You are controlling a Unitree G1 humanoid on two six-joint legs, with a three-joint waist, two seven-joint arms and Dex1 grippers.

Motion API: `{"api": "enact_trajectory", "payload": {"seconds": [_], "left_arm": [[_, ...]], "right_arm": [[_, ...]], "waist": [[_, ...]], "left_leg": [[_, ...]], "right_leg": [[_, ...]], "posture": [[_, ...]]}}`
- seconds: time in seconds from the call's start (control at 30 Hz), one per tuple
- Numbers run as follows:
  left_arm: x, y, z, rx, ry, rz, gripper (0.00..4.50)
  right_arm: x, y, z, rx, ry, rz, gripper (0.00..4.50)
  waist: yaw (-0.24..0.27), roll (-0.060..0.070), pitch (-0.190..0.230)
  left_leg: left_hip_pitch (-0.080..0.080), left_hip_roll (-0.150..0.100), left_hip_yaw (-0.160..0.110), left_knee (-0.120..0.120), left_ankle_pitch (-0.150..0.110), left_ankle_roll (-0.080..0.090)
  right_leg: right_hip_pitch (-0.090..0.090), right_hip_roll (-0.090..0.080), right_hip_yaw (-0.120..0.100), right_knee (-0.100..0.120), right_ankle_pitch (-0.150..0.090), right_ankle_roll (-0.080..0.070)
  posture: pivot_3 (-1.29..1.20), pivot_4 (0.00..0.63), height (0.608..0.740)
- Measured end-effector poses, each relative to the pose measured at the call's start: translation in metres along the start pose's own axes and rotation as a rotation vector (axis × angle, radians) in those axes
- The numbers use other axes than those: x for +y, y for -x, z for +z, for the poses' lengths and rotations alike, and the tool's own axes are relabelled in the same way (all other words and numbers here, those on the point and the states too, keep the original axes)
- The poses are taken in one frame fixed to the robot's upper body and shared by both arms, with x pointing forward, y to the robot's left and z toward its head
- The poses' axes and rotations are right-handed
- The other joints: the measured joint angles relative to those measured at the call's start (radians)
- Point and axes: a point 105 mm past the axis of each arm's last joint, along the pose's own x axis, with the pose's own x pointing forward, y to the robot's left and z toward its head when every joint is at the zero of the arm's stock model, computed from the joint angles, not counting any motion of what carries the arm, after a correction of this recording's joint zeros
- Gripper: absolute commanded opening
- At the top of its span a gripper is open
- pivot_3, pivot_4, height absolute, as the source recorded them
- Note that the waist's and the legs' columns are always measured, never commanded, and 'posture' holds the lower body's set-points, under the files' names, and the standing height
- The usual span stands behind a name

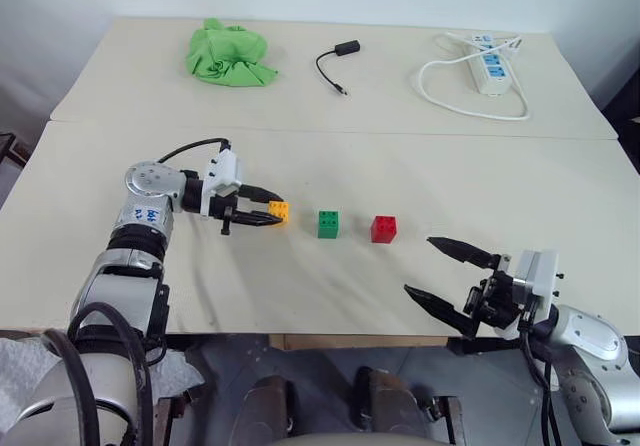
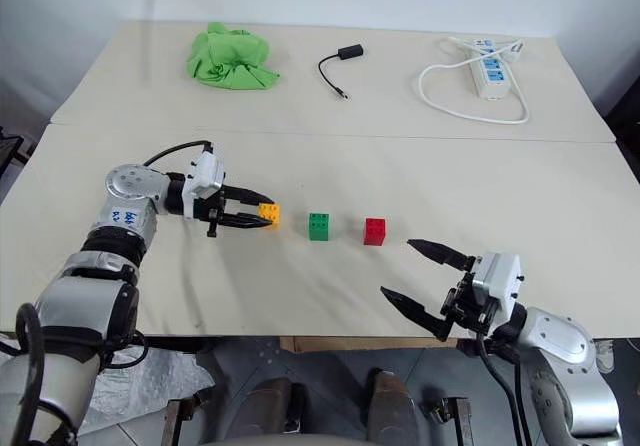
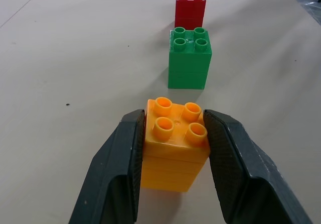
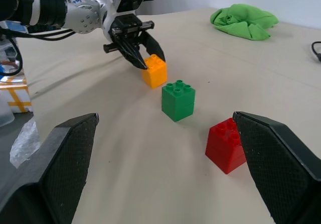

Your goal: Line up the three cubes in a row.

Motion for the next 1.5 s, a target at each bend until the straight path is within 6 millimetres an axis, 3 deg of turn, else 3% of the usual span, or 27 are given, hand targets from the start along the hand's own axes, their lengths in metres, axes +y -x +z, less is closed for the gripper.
{"api": "enact_trajectory", "payload": {"seconds": [0.07,0.13,0.27,0.67,0.77,0.9,0.93,1.3,1.5], "left_arm": [[0.0,-0.001,-0.001,-0.009,0.02,0.003,1.52],[0.001,-0.001,-0.001,-0.006,0.039,0.001,2.24],[-0.001,-0.001,-0.005,0.019,0.051,-0.007,3.27],[-0.003,0.001,-0.012,0.045,0.021,0.007,3.27],[-0.001,0.002,-0.014,0.055,0.019,0.036,2.71],[-0.002,0.003,-0.017,0.046,0.035,0.049,1.56],[-0.002,0.003,-0.017,0.045,0.034,0.048,1.48],[-0.007,-0.001,-0.016,0.042,0.012,-0.004,1.48],[-0.007,-0.002,-0.016,0.049,0.005,-0.007,1.48]], "right_arm": [[0.0,0.001,0.001,-0.001,-0.001,-0.002,4.5],[-0.001,0.002,0.001,0.007,0.0,0.0,4.5],[-0.002,0.004,0.002,0.012,0.006,0.0,4.5],[-0.004,0.001,0.006,-0.001,0.024,0.028,4.5],[-0.004,0.0,0.007,-0.003,0.026,0.029,4.5],[-0.004,-0.001,0.008,-0.007,0.029,0.034,4.5],[-0.004,-0.002,0.007,-0.007,0.028,0.035,4.5],[0.0,0.002,0.004,0.012,0.013,0.065,4.5],[-0.008,0.017,-0.004,0.056,-0.018,0.072,4.5]], "waist": [[0.003,0.0,0.0],[0.004,0.0,0.0],[0.004,0.0,0.0],[0.004,0.0,0.0],[0.004,0.0,0.0],[0.004,0.0,0.0],[0.004,0.0,0.0],[0.005,0.0,0.0],[0.006,0.0,0.0]], "left_leg": [[0.0,0.0,0.0,0.0,0.0,0.0],[0.0,0.0,0.0,0.0,0.0,0.0],[0.0,0.0,0.0,0.0,0.0,0.0],[-0.001,0.0,-0.001,0.0,0.0,0.001],[-0.001,0.0,-0.001,0.0,0.0,0.001],[0.0,0.0,-0.001,0.0,0.0,0.001],[0.0,0.0,-0.001,0.0,0.0,0.001],[0.0,0.0,-0.001,0.0,0.0,0.001],[0.0,0.0,-0.001,0.001,0.0,0.001]], "right_leg": [[0.0,0.0,0.0,0.0,0.0,0.0],[0.0,0.0,0.0,0.0,0.0,0.0],[0.0,0.0,0.0,0.0,0.0,0.0],[0.0,0.0,0.0,0.0,0.0,0.0],[0.0,0.0,0.0,0.0,0.0,0.0],[0.0,0.0,0.0,0.0,0.0,0.0],[0.0,0.0,0.0,0.0,0.0,0.0],[0.0,0.0,0.0,0.0,0.0,0.0],[0.001,0.0,0.0,0.0,0.0,0.0]], "posture": [[0.0,0.15,0.74],[0.0,0.15,0.74],[0.0,0.15,0.74],[0.0,0.15,0.74],[0.0,0.15,0.74],[0.0,0.15,0.74],[0.0,0.15,0.74],[0.0,0.15,0.74],[0.0,0.15,0.74]]}}
